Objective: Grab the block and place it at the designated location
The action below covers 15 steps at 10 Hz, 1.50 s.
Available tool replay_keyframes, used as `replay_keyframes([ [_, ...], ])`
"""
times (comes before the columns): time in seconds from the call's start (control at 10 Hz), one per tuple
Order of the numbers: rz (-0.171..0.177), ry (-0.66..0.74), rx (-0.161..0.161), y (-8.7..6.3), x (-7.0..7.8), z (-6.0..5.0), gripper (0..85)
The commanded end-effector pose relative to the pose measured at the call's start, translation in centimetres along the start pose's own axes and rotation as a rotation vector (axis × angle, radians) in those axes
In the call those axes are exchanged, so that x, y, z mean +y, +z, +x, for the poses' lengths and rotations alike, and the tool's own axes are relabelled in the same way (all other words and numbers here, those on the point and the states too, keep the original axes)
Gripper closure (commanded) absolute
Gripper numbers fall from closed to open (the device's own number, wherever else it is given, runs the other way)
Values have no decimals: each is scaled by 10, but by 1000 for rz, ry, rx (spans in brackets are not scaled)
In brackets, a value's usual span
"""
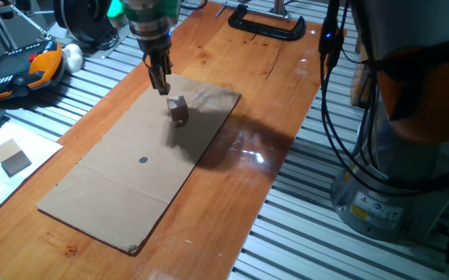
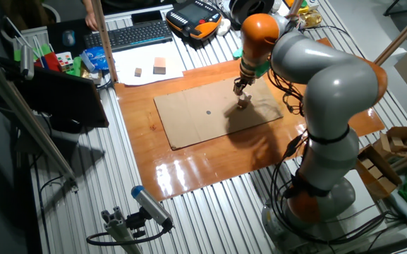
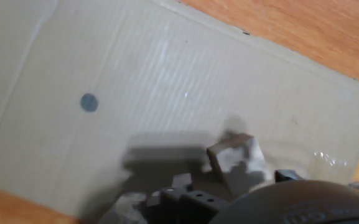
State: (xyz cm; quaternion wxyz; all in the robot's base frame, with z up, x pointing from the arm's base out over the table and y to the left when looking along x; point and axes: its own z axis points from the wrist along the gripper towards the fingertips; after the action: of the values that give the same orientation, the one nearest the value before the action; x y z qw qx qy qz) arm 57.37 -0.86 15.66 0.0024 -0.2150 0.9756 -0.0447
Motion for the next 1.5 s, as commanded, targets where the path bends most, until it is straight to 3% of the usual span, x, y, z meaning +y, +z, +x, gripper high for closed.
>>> replay_keyframes([
  [0.0, -10, -9, 6, 7, -4, -3, 150],
  [0.6, -56, -15, 13, 50, -15, -8, 87],
  [0.8, -50, -16, 58, 57, -18, -6, 40],
  [1.4, -79, -17, 58, 75, -19, 1, 17],
])
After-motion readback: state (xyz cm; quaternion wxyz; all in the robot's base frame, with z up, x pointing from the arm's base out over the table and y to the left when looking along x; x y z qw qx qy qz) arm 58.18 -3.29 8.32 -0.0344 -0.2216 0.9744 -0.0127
